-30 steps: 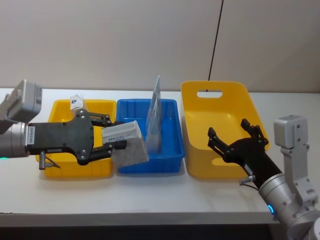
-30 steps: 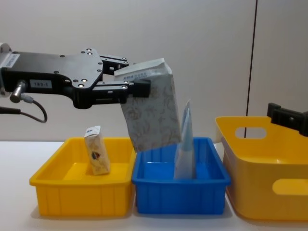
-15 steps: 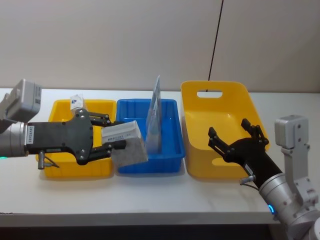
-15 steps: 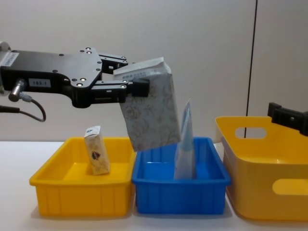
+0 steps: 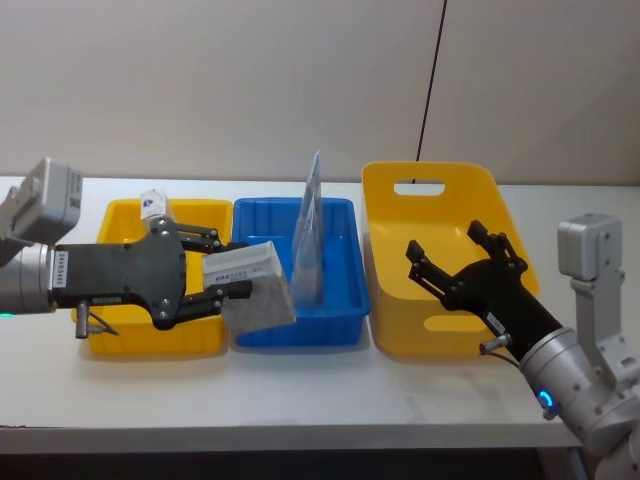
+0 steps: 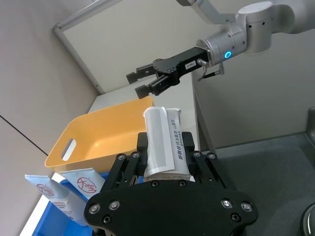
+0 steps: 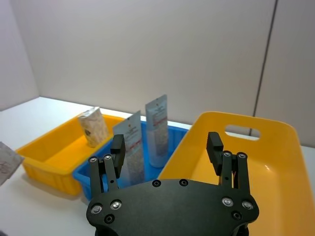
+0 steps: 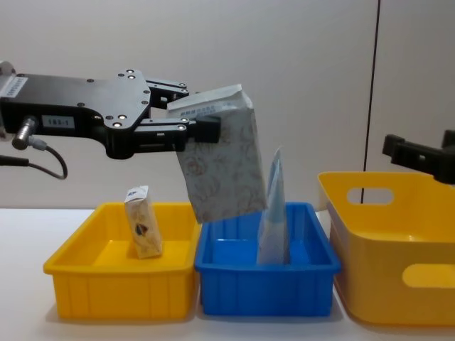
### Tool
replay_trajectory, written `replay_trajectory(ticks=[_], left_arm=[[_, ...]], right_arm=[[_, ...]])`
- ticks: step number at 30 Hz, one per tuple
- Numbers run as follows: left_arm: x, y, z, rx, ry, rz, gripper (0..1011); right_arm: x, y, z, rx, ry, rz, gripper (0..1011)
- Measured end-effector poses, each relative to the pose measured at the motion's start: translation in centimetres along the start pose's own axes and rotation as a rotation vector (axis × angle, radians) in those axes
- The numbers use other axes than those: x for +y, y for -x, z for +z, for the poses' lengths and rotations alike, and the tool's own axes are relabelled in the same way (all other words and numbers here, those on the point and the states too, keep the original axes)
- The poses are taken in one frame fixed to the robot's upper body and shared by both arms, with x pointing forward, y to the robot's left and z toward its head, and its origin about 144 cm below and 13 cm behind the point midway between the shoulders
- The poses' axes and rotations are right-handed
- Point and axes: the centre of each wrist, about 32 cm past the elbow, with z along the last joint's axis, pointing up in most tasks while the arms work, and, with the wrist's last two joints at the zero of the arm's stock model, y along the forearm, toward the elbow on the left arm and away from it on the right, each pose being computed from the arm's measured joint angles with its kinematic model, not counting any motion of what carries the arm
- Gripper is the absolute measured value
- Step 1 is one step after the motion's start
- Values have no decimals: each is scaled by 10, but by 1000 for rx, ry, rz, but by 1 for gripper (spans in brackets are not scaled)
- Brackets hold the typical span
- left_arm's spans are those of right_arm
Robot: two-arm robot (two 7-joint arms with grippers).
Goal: Bimanual collaborative sorting of washing and personal care products
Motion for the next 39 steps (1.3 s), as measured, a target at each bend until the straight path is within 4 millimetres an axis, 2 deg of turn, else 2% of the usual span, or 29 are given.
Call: replay_trajectory(ticks=[24, 39], left_arm=[[0, 0, 0, 0, 0, 0, 367], [0, 0, 0, 0, 0, 0, 367]], right_arm=[[36, -45, 8, 58, -30, 349, 1000], [67, -68, 13, 72, -22, 594, 1000]])
